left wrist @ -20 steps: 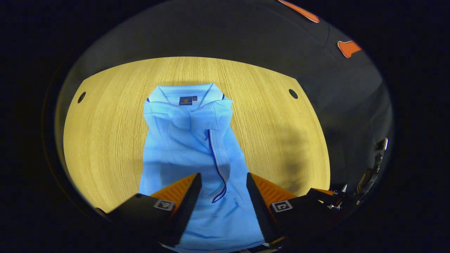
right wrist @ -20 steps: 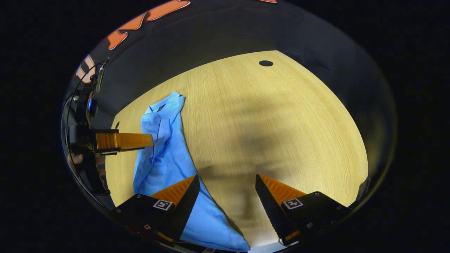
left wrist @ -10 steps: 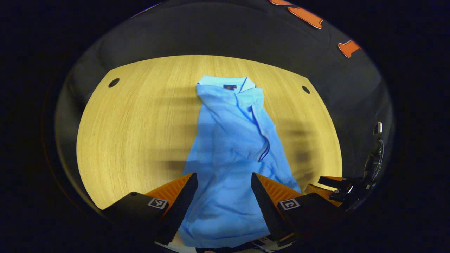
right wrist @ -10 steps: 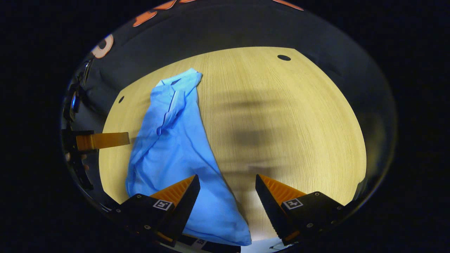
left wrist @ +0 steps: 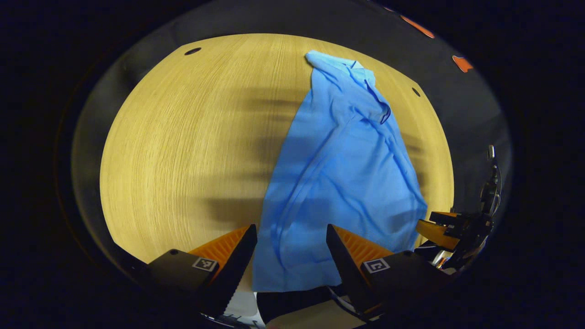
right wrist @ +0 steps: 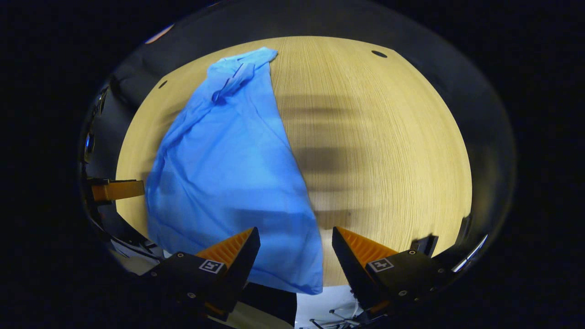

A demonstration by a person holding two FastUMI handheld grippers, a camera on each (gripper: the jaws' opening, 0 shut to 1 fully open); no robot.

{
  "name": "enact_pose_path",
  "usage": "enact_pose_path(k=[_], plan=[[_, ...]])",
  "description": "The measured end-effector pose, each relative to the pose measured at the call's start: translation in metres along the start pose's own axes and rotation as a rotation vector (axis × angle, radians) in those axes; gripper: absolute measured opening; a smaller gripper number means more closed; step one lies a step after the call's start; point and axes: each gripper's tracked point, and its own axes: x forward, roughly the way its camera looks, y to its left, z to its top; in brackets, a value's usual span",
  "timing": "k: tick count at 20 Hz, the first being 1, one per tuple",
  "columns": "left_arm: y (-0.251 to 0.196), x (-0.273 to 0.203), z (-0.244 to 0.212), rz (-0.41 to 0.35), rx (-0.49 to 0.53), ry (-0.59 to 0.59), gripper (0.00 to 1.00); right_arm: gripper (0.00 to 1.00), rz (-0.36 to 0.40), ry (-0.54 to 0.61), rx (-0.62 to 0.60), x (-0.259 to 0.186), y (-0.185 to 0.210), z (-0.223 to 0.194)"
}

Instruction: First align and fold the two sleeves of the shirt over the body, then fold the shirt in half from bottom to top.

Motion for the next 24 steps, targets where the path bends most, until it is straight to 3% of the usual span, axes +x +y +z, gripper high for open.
enact_pose_path(k=[1,2,5,9,15,24], plan=[[0.001,0.001,-0.011,0.000,-0.001,0.010,0.96,0.98,0.003,0.020,-0.003,-0.001,0.002,-0.011],[0.006,-0.001,-0.025,0.007,0.006,0.023,1.00,0.98,-0.002,0.031,-0.012,-0.001,0.003,-0.019],[0.006,0.001,-0.059,0.013,0.041,0.066,0.99,0.98,-0.023,0.064,-0.036,0.001,0.001,-0.042],[0.007,0.011,-0.083,0.009,0.016,0.112,0.99,0.98,-0.024,0.108,-0.028,0.008,0.005,-0.064],[0.017,0.019,-0.095,0.052,-0.002,0.126,0.99,0.98,-0.045,0.112,-0.049,0.018,0.006,-0.063],[0.018,0.025,-0.098,0.180,0.091,0.124,0.98,0.98,-0.062,0.086,-0.078,0.020,0.007,-0.063]])
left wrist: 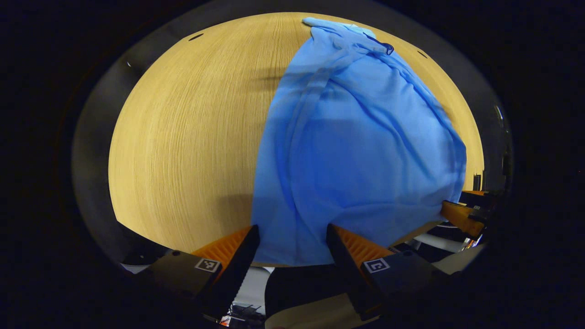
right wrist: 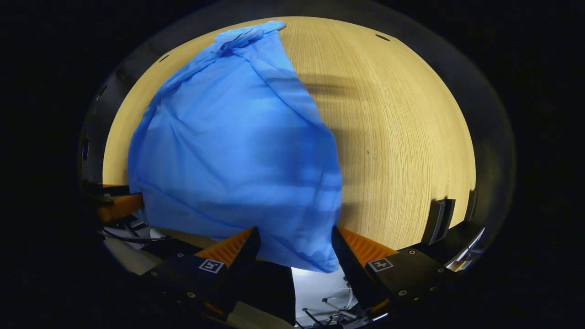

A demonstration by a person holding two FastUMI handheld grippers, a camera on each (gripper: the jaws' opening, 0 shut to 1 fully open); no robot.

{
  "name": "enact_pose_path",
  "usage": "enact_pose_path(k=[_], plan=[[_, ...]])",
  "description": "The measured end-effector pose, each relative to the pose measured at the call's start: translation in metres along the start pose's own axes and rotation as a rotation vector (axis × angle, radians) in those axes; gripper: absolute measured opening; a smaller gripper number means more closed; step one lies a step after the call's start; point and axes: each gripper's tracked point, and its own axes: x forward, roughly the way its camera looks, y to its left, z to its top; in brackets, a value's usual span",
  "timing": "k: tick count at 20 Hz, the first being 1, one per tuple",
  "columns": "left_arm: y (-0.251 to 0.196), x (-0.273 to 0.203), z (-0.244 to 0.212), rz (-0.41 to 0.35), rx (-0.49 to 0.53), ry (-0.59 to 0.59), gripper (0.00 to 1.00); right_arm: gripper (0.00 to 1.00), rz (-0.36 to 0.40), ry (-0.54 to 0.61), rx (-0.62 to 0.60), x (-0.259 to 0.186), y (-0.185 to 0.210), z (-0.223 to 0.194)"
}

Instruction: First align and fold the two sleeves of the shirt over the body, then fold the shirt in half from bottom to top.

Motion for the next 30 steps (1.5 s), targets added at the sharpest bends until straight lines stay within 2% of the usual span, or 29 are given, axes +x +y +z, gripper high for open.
enact_pose_path(k=[8,9,10,11,12,13,14,15,16,17,19,22,30], plan=[[-0.003,0.000,0.000,0.005,-0.014,-0.034,0.99,0.98,0.000,-0.001,0.015,-0.002,-0.001,-0.003],[-0.005,0.001,0.000,0.002,-0.009,-0.038,0.92,0.95,0.000,0.013,0.018,0.001,0.000,-0.005],[-0.008,0.001,0.001,-0.002,0.000,-0.040,0.77,0.90,0.003,0.020,0.019,0.000,0.001,-0.005],[-0.011,0.001,0.000,-0.007,0.009,-0.042,0.62,0.78,0.006,0.023,0.019,0.000,0.002,-0.006],[-0.014,0.001,0.000,-0.014,0.018,-0.045,0.47,0.74,0.013,0.025,0.016,0.000,0.005,-0.006],[-0.018,0.001,0.001,-0.025,0.025,-0.048,0.39,0.61,0.023,0.022,0.019,0.000,0.008,-0.007],[-0.021,0.002,0.002,-0.035,0.031,-0.051,0.22,0.46,0.038,0.018,0.030,-0.001,0.011,-0.007],[-0.022,0.001,0.001,-0.044,0.031,-0.050,0.16,0.31,0.062,0.013,0.051,-0.001,0.016,-0.008],[-0.020,-0.002,0.003,-0.048,0.022,-0.055,0.10,0.22,0.078,0.008,0.074,-0.002,0.020,-0.008],[-0.019,0.000,0.005,-0.061,0.003,-0.058,0.06,0.04,0.083,-0.001,0.067,-0.002,0.020,-0.006],[-0.020,0.001,0.004,-0.087,-0.037,-0.065,0.04,0.00,0.078,-0.004,0.012,-0.002,0.022,-0.006],[-0.013,-0.004,0.014,-0.056,-0.037,-0.075,0.04,0.00,0.111,0.022,0.023,-0.011,0.031,0.000],[-0.008,-0.040,0.094,-0.069,-0.012,-0.196,0.04,0.01,0.138,-0.139,0.015,-0.050,0.017,0.093]])
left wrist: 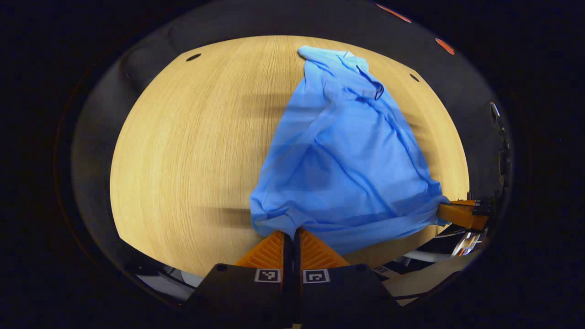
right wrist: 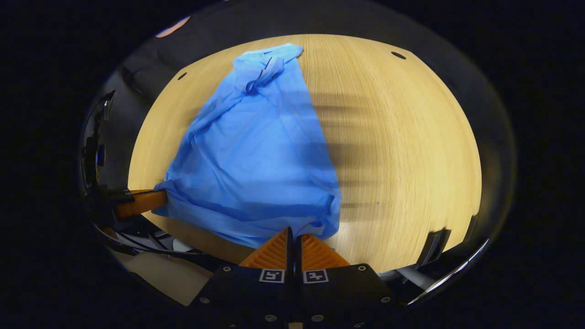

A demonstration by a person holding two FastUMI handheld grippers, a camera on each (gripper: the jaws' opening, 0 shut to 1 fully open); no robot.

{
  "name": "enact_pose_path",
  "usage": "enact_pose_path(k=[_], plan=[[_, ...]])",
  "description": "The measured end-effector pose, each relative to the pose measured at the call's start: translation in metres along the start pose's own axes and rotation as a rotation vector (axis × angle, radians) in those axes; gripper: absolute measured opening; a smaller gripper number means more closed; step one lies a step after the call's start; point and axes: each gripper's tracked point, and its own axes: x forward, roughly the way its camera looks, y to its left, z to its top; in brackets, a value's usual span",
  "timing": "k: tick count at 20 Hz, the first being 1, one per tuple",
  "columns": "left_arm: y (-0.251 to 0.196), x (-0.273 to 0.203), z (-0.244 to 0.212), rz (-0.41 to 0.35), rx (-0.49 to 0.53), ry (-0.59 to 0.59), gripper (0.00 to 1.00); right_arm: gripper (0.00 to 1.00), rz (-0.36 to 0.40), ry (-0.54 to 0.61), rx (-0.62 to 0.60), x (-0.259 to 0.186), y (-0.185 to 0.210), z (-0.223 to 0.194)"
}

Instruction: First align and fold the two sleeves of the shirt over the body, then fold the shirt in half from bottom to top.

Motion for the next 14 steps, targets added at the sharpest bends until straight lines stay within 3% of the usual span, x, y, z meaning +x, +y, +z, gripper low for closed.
enact_pose_path(k=[6,13,14], plan=[[-0.004,-0.010,0.076,0.001,0.068,-0.118,0.04,0.01,-0.004,-0.093,-0.002,-0.008,-0.009,0.066],[-0.005,-0.014,0.165,-0.015,0.060,-0.203,0.03,0.00,-0.016,-0.179,-0.019,-0.015,-0.014,0.134],[-0.005,-0.012,0.160,-0.016,0.066,-0.210,0.04,0.00,-0.021,-0.189,-0.032,-0.016,-0.014,0.144]])
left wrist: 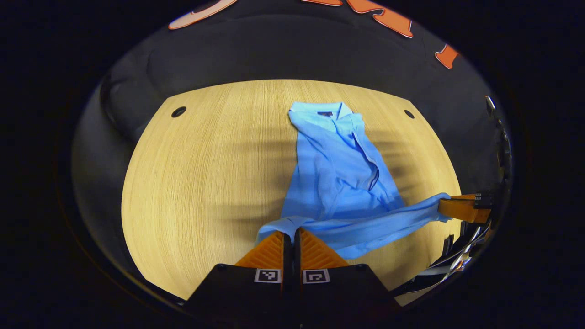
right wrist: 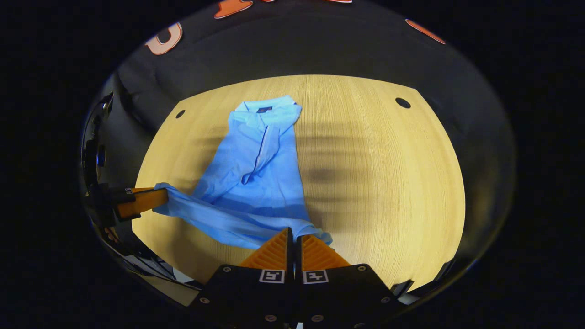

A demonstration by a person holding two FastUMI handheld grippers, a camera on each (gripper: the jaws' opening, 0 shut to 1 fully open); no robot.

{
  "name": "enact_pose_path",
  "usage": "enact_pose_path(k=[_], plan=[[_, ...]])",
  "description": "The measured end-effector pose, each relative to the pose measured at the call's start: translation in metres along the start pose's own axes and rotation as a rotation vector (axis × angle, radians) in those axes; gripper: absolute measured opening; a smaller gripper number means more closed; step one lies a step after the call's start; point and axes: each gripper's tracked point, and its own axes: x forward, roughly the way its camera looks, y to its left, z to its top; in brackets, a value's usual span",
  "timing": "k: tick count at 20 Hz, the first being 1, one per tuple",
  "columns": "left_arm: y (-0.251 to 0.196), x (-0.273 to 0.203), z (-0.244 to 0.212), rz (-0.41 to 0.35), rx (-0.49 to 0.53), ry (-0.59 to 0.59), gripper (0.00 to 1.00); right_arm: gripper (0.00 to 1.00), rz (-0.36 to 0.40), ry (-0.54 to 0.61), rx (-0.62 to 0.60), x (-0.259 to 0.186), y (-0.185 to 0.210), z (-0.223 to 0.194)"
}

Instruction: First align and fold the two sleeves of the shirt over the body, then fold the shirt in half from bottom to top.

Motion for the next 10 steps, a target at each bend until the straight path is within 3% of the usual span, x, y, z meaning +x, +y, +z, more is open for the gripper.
enact_pose_path(k=[5,10], plan=[[0.006,0.014,0.050,0.014,0.051,-0.036,0.03,0.01,-0.024,-0.055,-0.044,0.006,-0.006,0.049],[0.013,0.029,0.096,0.025,0.026,-0.089,0.03,0.00,-0.034,-0.101,-0.008,0.022,-0.012,0.095]])
